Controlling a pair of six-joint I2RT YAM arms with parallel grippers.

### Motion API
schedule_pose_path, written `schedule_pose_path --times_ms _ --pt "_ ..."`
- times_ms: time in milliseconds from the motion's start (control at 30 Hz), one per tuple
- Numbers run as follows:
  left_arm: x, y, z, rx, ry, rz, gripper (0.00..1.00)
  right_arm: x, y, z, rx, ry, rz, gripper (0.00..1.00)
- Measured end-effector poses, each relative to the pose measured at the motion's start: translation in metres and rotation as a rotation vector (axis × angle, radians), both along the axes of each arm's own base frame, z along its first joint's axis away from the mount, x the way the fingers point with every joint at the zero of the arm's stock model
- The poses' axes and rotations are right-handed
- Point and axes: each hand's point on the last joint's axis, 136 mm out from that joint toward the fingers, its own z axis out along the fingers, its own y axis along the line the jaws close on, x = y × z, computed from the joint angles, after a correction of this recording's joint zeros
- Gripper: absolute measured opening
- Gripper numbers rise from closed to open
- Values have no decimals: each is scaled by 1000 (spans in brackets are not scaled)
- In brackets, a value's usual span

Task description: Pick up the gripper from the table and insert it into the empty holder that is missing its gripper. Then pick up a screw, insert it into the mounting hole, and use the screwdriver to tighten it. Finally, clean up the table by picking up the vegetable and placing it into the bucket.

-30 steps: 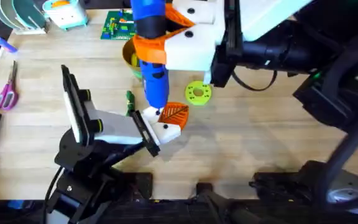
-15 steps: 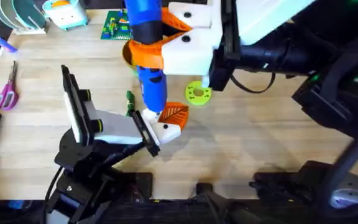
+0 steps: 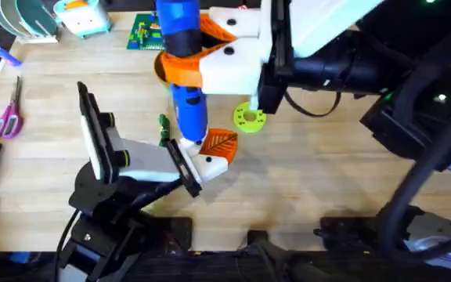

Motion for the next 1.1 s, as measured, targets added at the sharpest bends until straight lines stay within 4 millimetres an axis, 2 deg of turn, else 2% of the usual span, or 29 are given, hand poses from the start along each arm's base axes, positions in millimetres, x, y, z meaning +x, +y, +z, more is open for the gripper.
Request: schedule_pose_path --times_ms 400,1100 --pt "0 0 0 0 0 0 16 -1 -1 9 29 -31 0 26" --pt "0 0 0 0 0 0 16 5 -4 3 10 -10 -16 26"
